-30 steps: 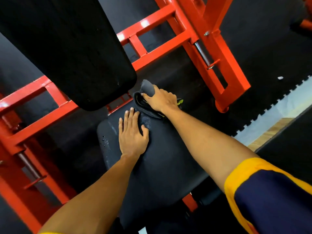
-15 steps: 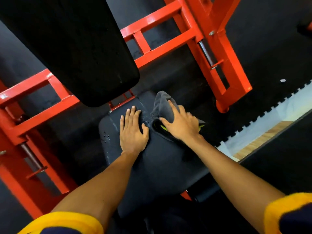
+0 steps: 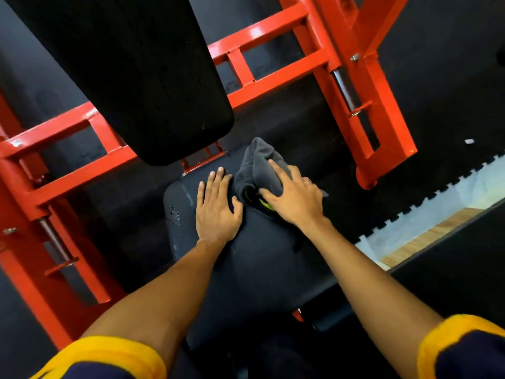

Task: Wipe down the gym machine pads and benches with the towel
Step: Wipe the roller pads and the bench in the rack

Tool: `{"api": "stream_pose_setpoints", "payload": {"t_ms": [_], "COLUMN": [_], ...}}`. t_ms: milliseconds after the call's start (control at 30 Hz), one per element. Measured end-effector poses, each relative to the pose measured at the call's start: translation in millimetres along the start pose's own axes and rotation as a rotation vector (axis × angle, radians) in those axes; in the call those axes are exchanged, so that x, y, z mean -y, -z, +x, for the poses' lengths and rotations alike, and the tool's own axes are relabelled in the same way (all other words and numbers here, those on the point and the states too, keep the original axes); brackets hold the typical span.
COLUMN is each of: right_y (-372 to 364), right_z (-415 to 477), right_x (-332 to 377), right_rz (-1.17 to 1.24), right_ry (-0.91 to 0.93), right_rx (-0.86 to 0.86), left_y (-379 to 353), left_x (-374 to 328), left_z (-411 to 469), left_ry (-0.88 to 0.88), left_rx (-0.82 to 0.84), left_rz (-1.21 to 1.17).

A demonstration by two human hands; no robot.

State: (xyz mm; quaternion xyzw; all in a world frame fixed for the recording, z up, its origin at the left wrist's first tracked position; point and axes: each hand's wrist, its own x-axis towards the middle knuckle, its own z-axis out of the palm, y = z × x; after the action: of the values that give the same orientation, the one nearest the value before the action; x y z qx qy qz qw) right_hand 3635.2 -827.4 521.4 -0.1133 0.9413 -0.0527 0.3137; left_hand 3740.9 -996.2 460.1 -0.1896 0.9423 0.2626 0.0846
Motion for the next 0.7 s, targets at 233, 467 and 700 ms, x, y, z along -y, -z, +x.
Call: {"api": "stream_pose_setpoints", "payload": {"t_ms": [233, 467, 700], "right_y": [3, -6, -8], "right_z": [31, 19, -35], "right_x": [22, 39, -10], "right_rz": [0.007, -0.053, -0.169], "right_ry": [-0.128, 0.027, 0.162], "right_rx": [0.114, 0.111, 0.047], "left_y": [0, 1, 25], "left_x": [-1, 0, 17], "left_z": [0, -2, -13], "left_ry": [-0.002, 0.012, 0.212], "left_rx": [-0.002, -0.05, -0.153], "left_rz": [-0.031, -0.106, -0.298]}}
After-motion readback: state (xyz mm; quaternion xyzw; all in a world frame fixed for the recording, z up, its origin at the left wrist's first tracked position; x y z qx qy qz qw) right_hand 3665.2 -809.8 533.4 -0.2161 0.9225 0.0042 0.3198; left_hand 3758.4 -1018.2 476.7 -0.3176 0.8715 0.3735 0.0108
